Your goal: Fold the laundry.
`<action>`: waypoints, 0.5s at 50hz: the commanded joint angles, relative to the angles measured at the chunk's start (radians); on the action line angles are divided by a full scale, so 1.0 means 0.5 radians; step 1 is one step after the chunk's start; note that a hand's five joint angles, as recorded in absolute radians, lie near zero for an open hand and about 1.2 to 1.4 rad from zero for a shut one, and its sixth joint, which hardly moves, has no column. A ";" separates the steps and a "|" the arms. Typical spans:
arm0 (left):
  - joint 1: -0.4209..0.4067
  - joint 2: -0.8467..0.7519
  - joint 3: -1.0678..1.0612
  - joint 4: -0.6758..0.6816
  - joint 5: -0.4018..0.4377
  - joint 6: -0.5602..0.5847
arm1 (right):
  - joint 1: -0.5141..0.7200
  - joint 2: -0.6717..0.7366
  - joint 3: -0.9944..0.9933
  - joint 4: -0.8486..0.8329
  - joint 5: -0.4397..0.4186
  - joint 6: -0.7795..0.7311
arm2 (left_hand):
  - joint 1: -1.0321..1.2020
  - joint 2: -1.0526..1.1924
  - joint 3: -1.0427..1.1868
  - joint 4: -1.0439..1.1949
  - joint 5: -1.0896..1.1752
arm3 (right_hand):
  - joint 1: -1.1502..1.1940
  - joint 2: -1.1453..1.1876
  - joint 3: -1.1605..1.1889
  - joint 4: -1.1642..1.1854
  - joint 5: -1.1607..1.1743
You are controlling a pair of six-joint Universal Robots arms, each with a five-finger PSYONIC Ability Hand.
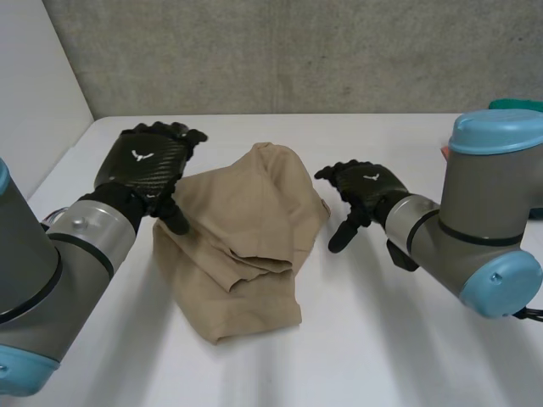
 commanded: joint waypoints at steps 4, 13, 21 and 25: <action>-0.037 -0.182 0.260 -0.451 0.370 0.076 | -0.126 0.267 -0.263 -0.058 -0.046 0.160 | -0.032 -0.058 -0.070 -0.053 -0.097 | -0.095 -0.060 -0.064 -0.068 -0.093; -0.174 -0.847 0.705 -0.479 0.122 0.214 | -0.025 0.871 -0.977 -0.027 -0.107 0.228 | -0.032 -0.058 -0.070 -0.053 -0.097 | -0.095 -0.060 -0.064 -0.068 -0.093; -0.242 -1.185 0.945 -0.427 -0.112 0.469 | 0.074 1.184 -1.371 0.074 -0.037 0.302 | 0.395 0.369 0.357 0.374 0.330 | 0.754 0.790 0.785 0.782 0.757; -0.251 -1.112 0.939 -0.347 -0.112 0.432 | 0.068 1.203 -1.402 0.102 -0.009 0.311 | 1.728 1.702 1.690 1.707 1.663 | 1.914 1.950 1.945 1.942 1.917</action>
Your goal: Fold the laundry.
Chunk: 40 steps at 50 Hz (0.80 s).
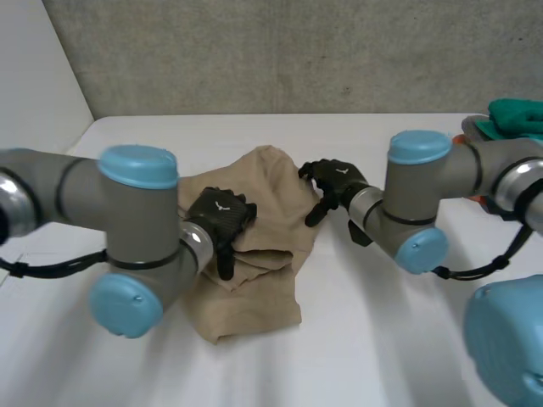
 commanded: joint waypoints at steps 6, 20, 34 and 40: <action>-0.053 0.333 -0.018 0.155 -0.112 -0.186 | -0.087 -0.176 0.136 0.131 0.084 0.016 | 2.072 2.099 2.121 2.119 2.104 | 1.848 1.853 1.858 1.858 1.859; 0.134 1.165 -0.175 0.075 -0.017 -1.015 | -0.376 -1.392 0.582 0.035 0.124 -0.220 | 2.072 2.099 2.121 2.119 2.104 | 1.848 1.853 1.858 1.858 1.859; 0.367 0.789 -0.294 0.281 0.087 -1.236 | -0.146 -1.193 0.557 0.146 0.078 -0.266 | 2.072 2.099 2.121 2.119 2.104 | 1.848 1.853 1.858 1.858 1.859; 0.532 0.231 -0.163 0.422 0.069 -1.196 | -0.017 -0.788 0.548 -0.139 0.124 -0.309 | 1.798 1.824 1.846 1.844 1.829 | 1.848 1.853 1.858 1.858 1.859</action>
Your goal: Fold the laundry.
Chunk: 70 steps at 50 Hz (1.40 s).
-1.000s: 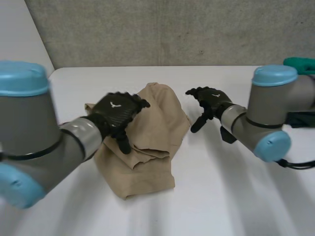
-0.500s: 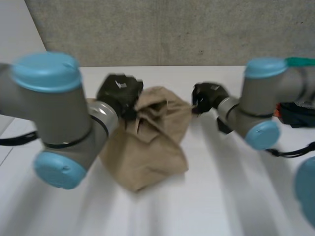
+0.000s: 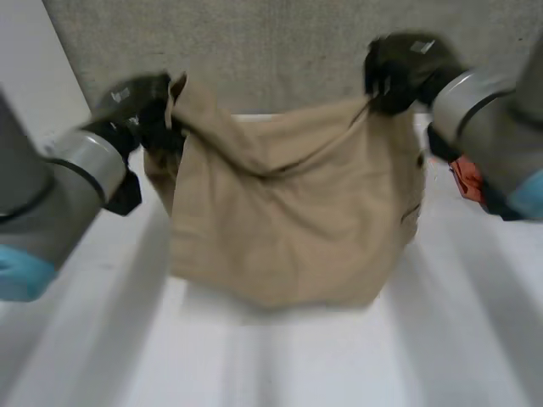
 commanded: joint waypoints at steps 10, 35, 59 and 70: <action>0.347 -0.875 0.587 -0.264 0.160 0.081 | 0.273 0.826 -0.046 -1.033 0.409 -0.091 | -1.933 -1.989 -1.982 -1.990 -1.960 | -1.939 -2.003 -2.016 -2.039 -2.016; 0.237 0.582 -0.507 -0.491 0.111 1.237 | -0.153 -0.373 0.862 0.129 0.011 -0.885 | -1.756 -1.812 -1.805 -1.813 -1.783 | -1.927 -1.991 -2.005 -2.028 -2.005; 0.006 -0.028 -0.787 -0.507 0.289 1.265 | -0.319 -0.051 1.725 -0.745 -0.493 -1.503 | -1.379 -1.435 -1.428 -1.437 -1.407 | -1.152 -1.216 -1.230 -1.253 -1.230; -0.073 -0.215 -0.717 -0.179 0.145 1.394 | -0.319 0.001 1.718 -1.042 -0.487 -1.218 | -1.203 -1.259 -1.252 -1.261 -1.231 | 0.505 0.441 0.427 0.404 0.427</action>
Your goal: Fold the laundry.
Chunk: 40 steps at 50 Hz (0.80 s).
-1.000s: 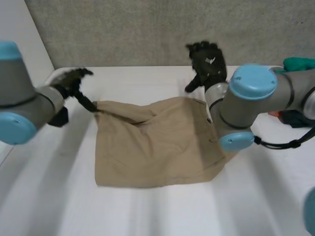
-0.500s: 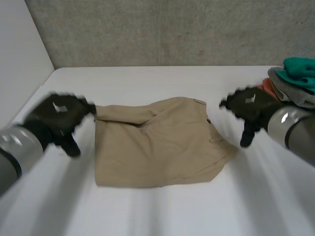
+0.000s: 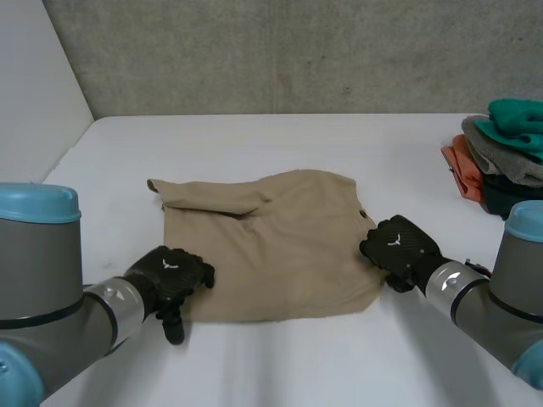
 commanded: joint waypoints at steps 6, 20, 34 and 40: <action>-0.173 -0.232 0.071 0.336 -0.179 0.200 | 0.014 -0.168 0.029 -0.095 0.015 0.425 | 0.394 0.386 0.389 0.381 0.379 | 0.722 0.583 0.610 0.608 0.616; -0.194 -0.031 0.182 0.278 -0.363 0.182 | 0.011 -0.493 -0.020 0.181 0.165 0.588 | 1.938 1.930 1.933 1.925 1.923 | 0.722 0.583 0.610 0.608 0.616; 0.054 1.035 0.877 -0.225 -0.204 -0.131 | -0.007 -1.088 -0.802 0.837 0.377 0.762 | 1.938 1.930 1.933 1.925 1.923 | 0.722 0.583 0.610 0.608 0.616; 0.128 0.750 1.234 -0.474 -0.146 -0.205 | 0.014 -0.926 -1.134 1.073 0.374 0.827 | 1.938 1.930 1.933 1.925 1.923 | 0.722 0.583 0.610 0.608 0.616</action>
